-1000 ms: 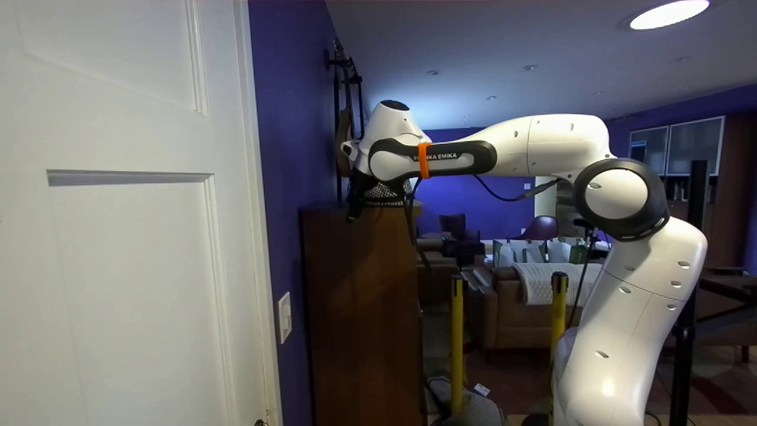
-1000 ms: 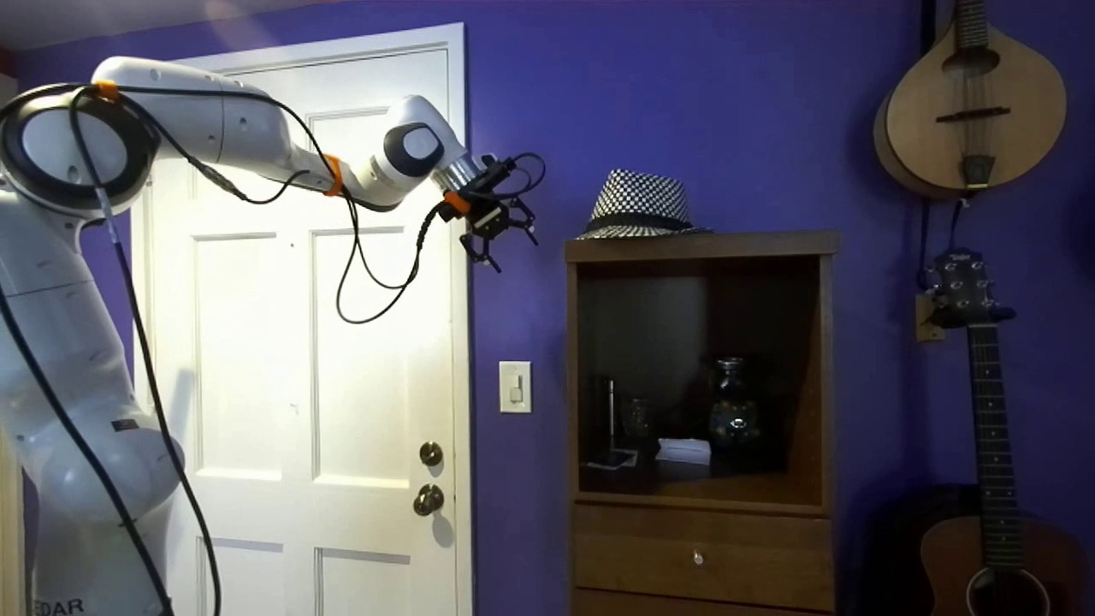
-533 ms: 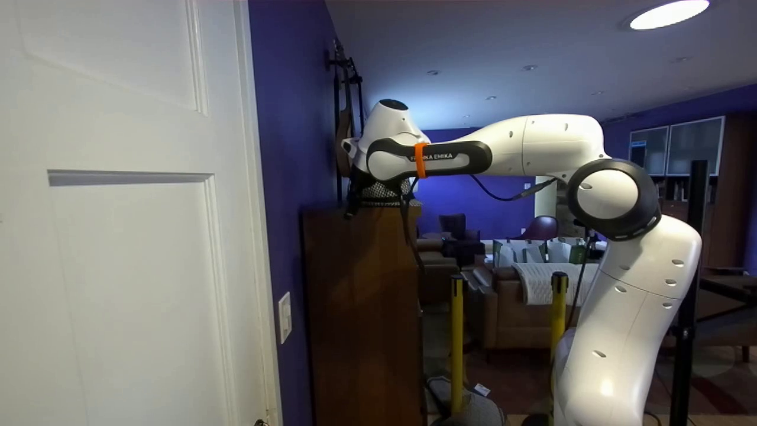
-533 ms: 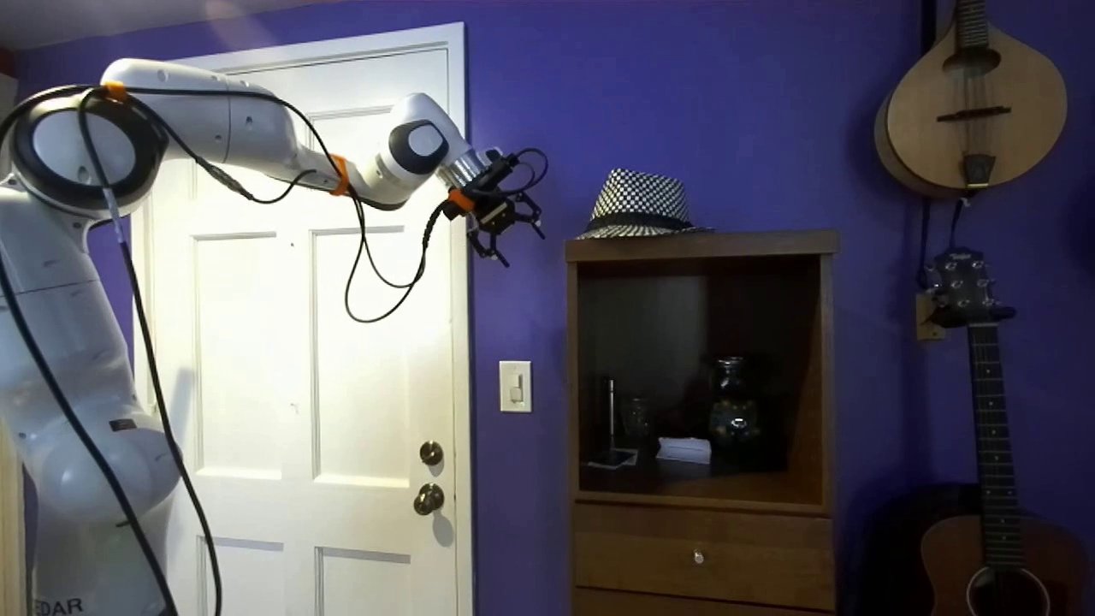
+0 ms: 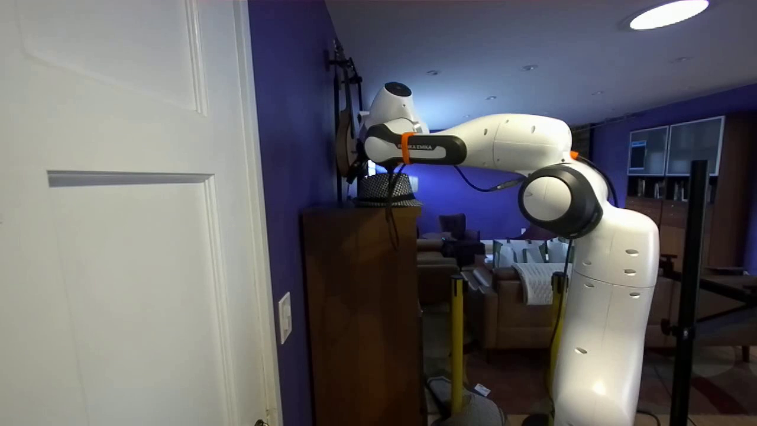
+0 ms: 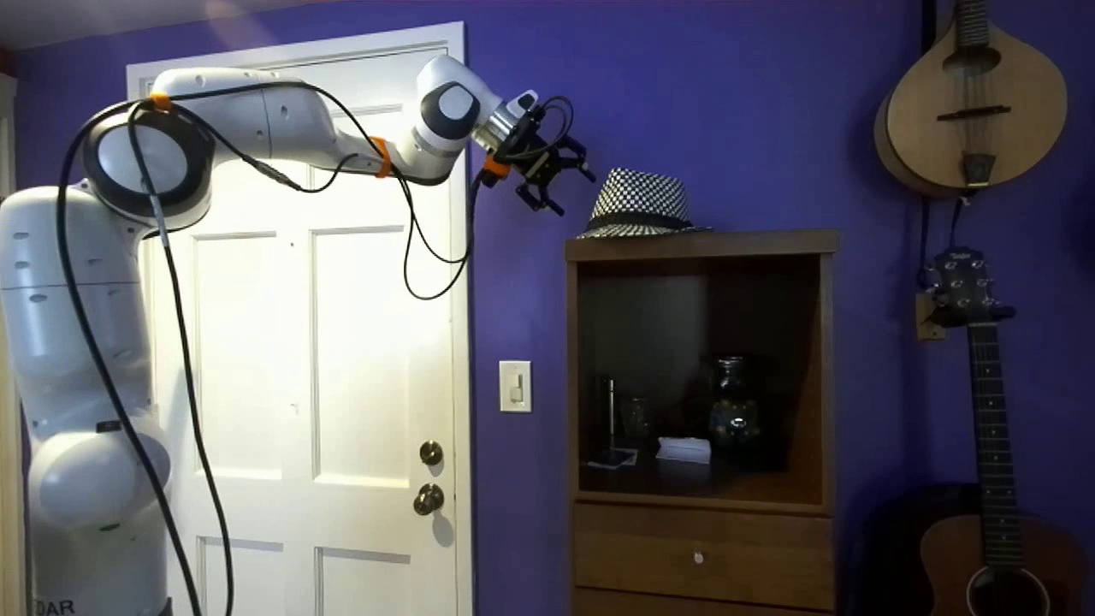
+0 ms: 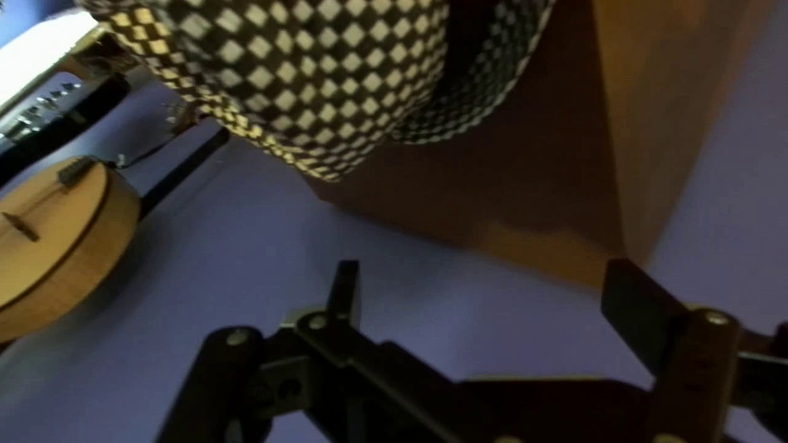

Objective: Pick up the hat and hang it on the hook in the middle of the door

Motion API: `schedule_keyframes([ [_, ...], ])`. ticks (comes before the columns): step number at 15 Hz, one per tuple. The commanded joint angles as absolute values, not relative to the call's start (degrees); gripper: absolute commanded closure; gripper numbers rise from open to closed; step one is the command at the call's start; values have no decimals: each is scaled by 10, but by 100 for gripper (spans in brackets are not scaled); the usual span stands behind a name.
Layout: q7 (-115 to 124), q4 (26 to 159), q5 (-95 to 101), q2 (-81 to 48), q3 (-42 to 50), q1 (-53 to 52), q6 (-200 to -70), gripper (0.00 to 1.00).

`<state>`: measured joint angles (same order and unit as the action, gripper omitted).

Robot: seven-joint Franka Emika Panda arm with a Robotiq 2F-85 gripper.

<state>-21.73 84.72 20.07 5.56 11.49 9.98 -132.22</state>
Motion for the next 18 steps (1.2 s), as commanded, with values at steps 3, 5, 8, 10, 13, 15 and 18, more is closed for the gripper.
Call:
schedule_keyframes([
  [3,-114,704,266,-29,129,131,-1270,0],
  [5,-96,686,280,-40,134,133,-1234,0],
  [8,-114,721,261,-21,134,132,-1246,0],
  [10,-114,721,261,-22,133,131,-1246,0],
  [13,-114,721,261,-22,133,131,-1246,0],
  [15,-114,721,261,-22,133,131,-1246,0],
  [18,-149,731,205,-9,135,137,-1244,0],
])
